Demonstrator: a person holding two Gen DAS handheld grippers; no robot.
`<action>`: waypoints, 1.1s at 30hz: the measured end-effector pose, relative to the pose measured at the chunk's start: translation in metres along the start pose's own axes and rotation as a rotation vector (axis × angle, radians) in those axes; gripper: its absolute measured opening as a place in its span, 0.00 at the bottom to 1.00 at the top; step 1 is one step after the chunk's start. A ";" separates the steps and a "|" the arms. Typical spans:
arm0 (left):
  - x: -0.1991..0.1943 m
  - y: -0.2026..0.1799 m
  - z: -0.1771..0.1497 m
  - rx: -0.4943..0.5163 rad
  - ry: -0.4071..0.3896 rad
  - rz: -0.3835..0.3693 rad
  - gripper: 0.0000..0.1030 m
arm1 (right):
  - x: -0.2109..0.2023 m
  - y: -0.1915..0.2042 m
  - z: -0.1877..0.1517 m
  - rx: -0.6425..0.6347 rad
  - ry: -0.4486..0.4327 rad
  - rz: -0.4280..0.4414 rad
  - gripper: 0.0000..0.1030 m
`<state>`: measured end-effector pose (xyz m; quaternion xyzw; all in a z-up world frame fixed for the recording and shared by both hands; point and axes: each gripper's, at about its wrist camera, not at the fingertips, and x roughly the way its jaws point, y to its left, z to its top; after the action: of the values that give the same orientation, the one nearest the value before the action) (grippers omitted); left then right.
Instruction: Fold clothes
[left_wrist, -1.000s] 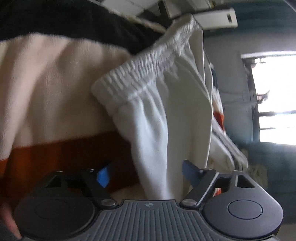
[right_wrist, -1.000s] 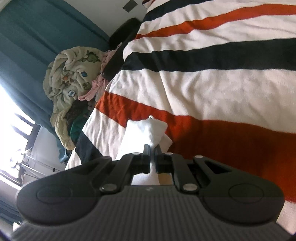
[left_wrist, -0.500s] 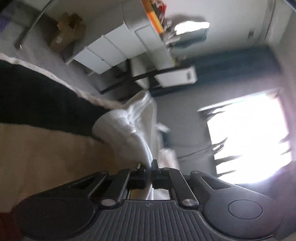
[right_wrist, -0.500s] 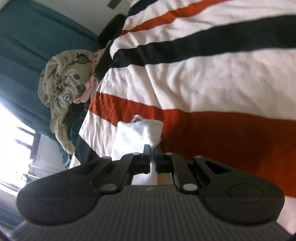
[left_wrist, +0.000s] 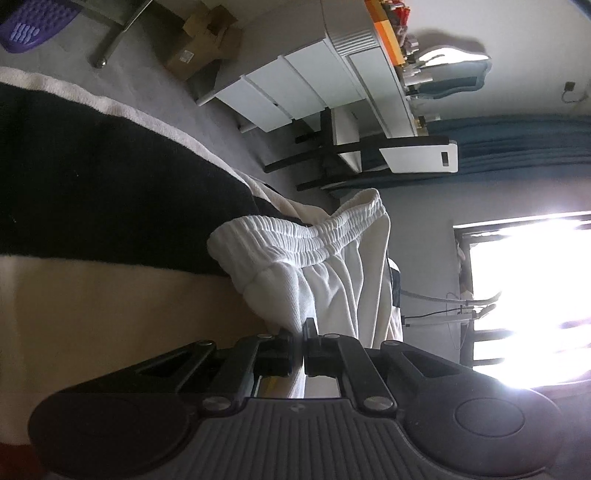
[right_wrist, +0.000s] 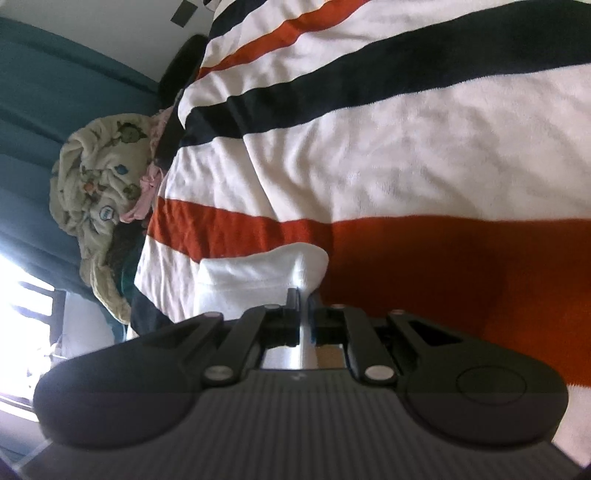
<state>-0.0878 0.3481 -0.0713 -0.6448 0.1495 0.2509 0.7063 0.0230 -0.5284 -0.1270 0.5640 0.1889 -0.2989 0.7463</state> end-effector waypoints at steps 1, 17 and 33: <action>-0.002 0.000 0.000 0.007 -0.003 -0.001 0.05 | -0.002 0.001 0.000 -0.006 -0.008 0.015 0.07; 0.001 -0.021 -0.004 0.087 -0.061 -0.019 0.05 | -0.063 0.219 -0.002 -0.437 -0.024 0.416 0.06; 0.001 0.006 0.034 0.207 0.167 -0.002 0.06 | -0.020 -0.071 0.024 -0.287 0.174 0.013 0.06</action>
<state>-0.0942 0.3825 -0.0726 -0.5873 0.2323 0.1789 0.7544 -0.0404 -0.5592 -0.1591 0.4763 0.2899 -0.2142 0.8020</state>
